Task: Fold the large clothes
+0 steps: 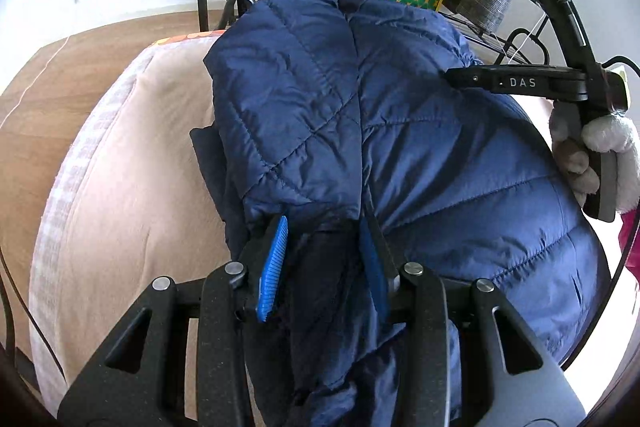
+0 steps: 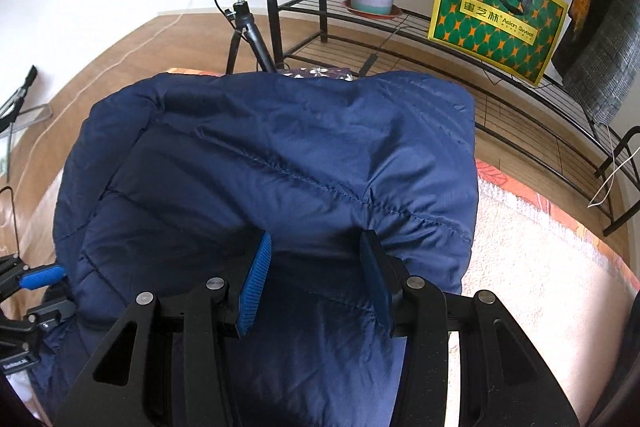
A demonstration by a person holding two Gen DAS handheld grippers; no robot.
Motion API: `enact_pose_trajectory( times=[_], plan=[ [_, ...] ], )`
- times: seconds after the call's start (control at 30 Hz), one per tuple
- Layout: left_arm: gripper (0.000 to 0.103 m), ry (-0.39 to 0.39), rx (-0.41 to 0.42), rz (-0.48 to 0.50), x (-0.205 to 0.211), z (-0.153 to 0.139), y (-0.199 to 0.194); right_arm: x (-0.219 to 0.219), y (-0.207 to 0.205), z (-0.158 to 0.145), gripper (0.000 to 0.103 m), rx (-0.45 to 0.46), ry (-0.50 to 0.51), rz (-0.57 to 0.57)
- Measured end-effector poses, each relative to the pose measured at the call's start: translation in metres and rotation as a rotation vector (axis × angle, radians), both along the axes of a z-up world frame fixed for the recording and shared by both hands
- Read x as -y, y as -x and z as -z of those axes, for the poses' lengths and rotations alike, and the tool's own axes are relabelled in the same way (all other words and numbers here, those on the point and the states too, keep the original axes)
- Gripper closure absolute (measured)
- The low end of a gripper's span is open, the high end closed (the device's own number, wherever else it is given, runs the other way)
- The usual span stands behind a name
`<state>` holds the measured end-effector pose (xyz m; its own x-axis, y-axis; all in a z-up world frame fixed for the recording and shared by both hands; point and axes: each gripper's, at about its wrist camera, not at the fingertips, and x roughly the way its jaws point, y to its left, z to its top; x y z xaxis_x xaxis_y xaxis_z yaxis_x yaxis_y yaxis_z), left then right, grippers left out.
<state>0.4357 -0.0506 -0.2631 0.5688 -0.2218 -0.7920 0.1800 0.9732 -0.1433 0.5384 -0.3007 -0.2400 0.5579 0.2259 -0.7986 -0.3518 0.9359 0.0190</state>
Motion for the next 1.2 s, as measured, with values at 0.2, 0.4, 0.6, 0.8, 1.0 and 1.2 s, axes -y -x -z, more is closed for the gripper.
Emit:
enact_pose_trajectory(
  times=[0.2,0.4,0.6,0.8,1.0,1.2],
  plan=[
    [0.055,0.099,-0.050,-0.019,-0.022,-0.009,0.000,0.007,0.008,-0.009,0.058,0.018,-0.021,0.002],
    [0.026,0.389,-0.093,-0.087,-0.090,-0.025,-0.001,0.048,0.042,-0.035,0.015,0.080,-0.174,-0.012],
    [0.023,0.625,-0.251,-0.146,-0.129,0.005,-0.032,0.092,0.061,-0.023,0.010,-0.072,-0.352,0.001],
    [0.023,0.730,-0.342,-0.085,-0.111,0.032,-0.059,0.109,0.070,0.012,0.010,-0.247,-0.531,0.019],
    [0.021,0.727,-0.334,-0.049,-0.099,0.036,-0.076,0.108,0.068,0.034,0.010,-0.318,-0.654,0.008],
    [0.023,0.747,-0.303,-0.053,-0.097,0.038,-0.080,0.096,0.061,0.044,0.012,-0.320,-0.704,-0.018]
  ],
)
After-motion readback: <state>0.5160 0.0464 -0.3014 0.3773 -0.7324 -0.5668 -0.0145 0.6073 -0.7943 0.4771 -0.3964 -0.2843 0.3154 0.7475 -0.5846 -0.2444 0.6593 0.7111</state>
